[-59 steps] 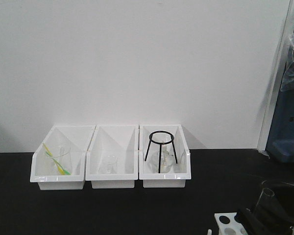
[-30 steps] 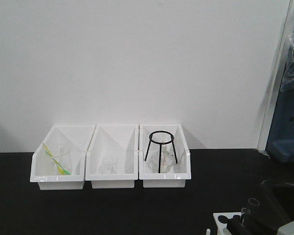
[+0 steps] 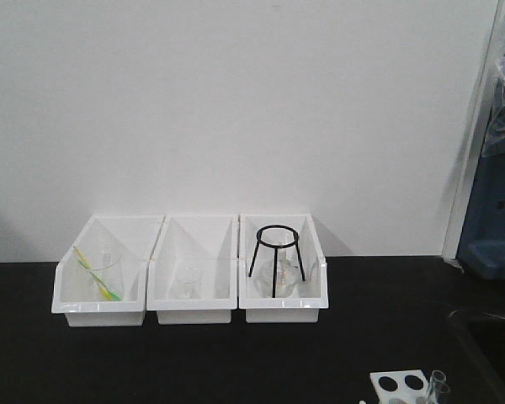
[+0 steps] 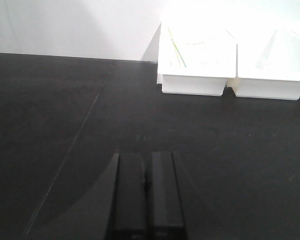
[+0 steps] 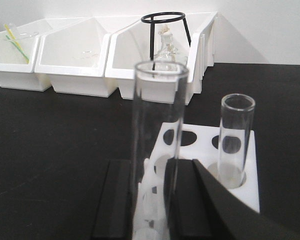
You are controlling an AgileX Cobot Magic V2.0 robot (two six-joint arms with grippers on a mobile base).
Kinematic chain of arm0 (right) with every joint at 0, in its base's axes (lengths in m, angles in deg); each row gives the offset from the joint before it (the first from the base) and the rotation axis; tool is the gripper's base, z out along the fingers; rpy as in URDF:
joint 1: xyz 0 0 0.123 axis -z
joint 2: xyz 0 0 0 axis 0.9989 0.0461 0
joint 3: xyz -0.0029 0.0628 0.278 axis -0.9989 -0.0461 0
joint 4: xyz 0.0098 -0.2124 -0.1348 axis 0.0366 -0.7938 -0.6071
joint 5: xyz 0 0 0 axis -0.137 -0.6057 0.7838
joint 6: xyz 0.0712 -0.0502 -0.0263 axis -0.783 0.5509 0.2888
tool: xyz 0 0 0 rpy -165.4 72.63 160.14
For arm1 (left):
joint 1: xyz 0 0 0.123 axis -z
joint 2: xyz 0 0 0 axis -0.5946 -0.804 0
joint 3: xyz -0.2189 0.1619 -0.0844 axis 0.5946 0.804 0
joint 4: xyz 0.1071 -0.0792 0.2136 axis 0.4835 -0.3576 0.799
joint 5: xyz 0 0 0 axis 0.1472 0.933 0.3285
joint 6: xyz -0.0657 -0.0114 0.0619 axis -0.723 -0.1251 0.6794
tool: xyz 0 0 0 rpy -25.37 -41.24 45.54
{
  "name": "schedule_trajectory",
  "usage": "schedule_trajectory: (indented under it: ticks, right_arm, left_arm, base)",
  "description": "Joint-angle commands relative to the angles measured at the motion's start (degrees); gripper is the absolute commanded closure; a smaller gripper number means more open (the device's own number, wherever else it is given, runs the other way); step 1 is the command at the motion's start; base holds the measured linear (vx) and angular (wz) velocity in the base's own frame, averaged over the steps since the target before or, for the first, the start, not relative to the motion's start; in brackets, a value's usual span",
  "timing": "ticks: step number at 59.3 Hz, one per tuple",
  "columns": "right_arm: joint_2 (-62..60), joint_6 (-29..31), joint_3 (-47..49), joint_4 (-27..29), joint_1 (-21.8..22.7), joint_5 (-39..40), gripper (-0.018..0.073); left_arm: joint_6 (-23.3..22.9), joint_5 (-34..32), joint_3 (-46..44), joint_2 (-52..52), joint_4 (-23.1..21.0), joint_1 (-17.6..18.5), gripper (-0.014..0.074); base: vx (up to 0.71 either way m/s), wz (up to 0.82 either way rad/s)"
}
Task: Flip and reinsert test tube from rack
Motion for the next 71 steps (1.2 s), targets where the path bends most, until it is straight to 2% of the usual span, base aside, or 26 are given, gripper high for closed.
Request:
schedule_trajectory:
  ticks: [1,11,19,28,37,45,60,67,71]
  right_arm:
    - [-1.02,1.17,0.38,0.60,0.38,10.26,0.0568]
    - [-1.02,1.17,0.39,0.60,0.38,10.26,0.0562]
    - [-1.02,1.17,0.39,-0.75,0.38,10.26,0.0483]
    - [-1.02,1.17,0.39,-2.08,0.38,10.26,0.0354]
    - [-1.02,1.17,0.39,-1.94,0.38,10.26,0.0211]
    - [-2.18,2.05,0.39,-1.27,0.38,10.26,0.0136]
    - [-11.77,3.93,0.39,-0.65,0.38,10.26,0.0115]
    - [-18.23,2.95,0.75,-0.27,0.38,9.88,0.0117]
    - [-22.31,1.55,1.71,-0.21,0.38,7.08,0.0117]
  left_arm:
    - [-0.03,-4.54,0.12,0.65,-0.26,0.39,0.0603]
    - [-0.03,-4.54,0.12,0.65,-0.26,0.39,0.0603]
    - [-0.03,-4.54,0.12,0.65,-0.26,0.39,0.0603]
    - [-0.03,-4.54,0.12,0.65,-0.26,0.39,0.0603]
    - [-0.03,-4.54,0.12,0.65,-0.26,0.39,0.0603]
    - [-0.03,-4.54,0.12,0.65,-0.26,0.39,0.0603]
    - [-0.03,-4.54,0.12,0.65,-0.26,0.39,0.0603]
    - [-0.03,-4.54,0.12,0.65,-0.26,0.39,0.0603]
    - [-0.03,-4.54,0.12,0.65,-0.26,0.39,0.0603]
  base:
    - [0.00,0.00]
    - [0.00,0.00]
    - [0.00,0.00]
    - [0.00,0.00]
    - [0.00,0.00]
    - [0.00,0.00]
    - [0.00,0.00]
    - [0.00,0.00]
    - [0.00,0.00]
